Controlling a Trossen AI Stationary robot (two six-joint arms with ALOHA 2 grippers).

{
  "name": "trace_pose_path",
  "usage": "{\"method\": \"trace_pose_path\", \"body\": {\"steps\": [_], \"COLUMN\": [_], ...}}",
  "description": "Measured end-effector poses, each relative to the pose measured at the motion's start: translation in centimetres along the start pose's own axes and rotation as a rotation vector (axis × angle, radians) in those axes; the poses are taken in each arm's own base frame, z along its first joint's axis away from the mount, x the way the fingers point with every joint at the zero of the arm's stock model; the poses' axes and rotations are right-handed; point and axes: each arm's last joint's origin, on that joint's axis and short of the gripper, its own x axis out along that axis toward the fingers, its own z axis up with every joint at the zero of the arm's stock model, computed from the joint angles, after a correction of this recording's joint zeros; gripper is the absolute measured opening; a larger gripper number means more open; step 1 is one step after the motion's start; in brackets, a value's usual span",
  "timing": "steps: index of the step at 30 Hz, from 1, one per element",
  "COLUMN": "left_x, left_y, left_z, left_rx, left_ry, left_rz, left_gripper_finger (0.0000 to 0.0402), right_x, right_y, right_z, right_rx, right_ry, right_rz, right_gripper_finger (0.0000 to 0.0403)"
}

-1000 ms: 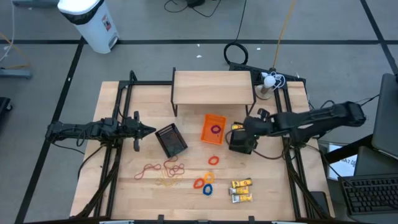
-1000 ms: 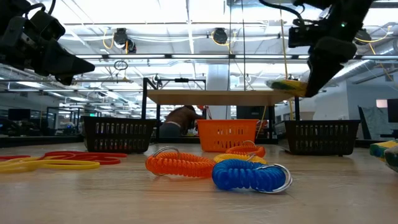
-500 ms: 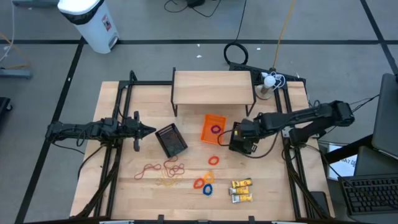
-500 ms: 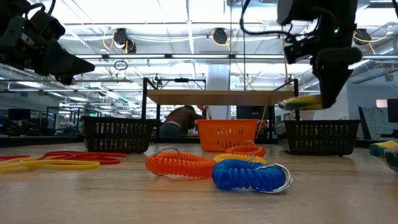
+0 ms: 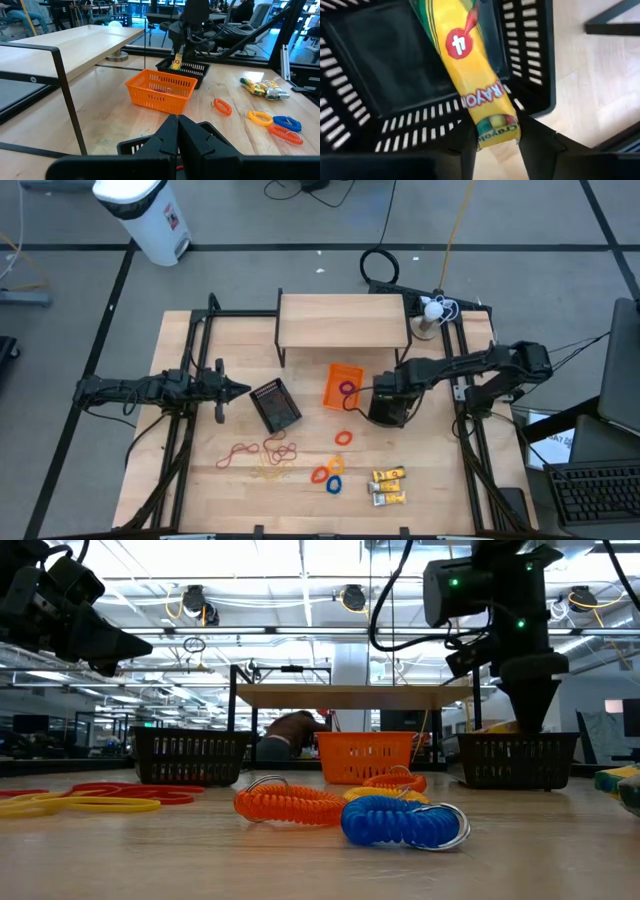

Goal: Pick & Place Office Desk Supplies
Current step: Put the crayon box into the right black bin, then put the red rubber band into the left black bin

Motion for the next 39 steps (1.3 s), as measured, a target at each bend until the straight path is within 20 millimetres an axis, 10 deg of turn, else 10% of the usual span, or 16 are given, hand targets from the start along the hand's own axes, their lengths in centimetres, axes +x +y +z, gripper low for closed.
{"method": "trace_pose_path", "body": {"steps": [17,27,33,39], "left_x": [0.0,0.0,0.0,0.0], "left_y": [0.0,0.0,0.0,0.0], "left_z": [0.0,0.0,0.0,0.0], "left_rx": [-0.001,-0.002,-0.002,0.009], "left_ry": [0.000,0.000,0.000,0.000], "left_rz": [-0.001,-0.003,-0.002,-0.002], "left_gripper_finger": [0.0010,0.0010,0.0010,0.0010], "right_x": [-2.6,-10.1,-8.9,-6.1], "right_y": [-1.1,-1.7,-3.6,-4.8], "right_z": [-1.0,-4.5,-8.1,-10.2], "right_rx": [0.014,-0.136,-0.193,-0.155], "right_ry": [-0.172,-1.166,-1.469,-1.604], "right_rz": [0.013,0.390,0.571,0.617], "right_gripper_finger": [0.0220,0.0131,0.0013,0.0010]}}
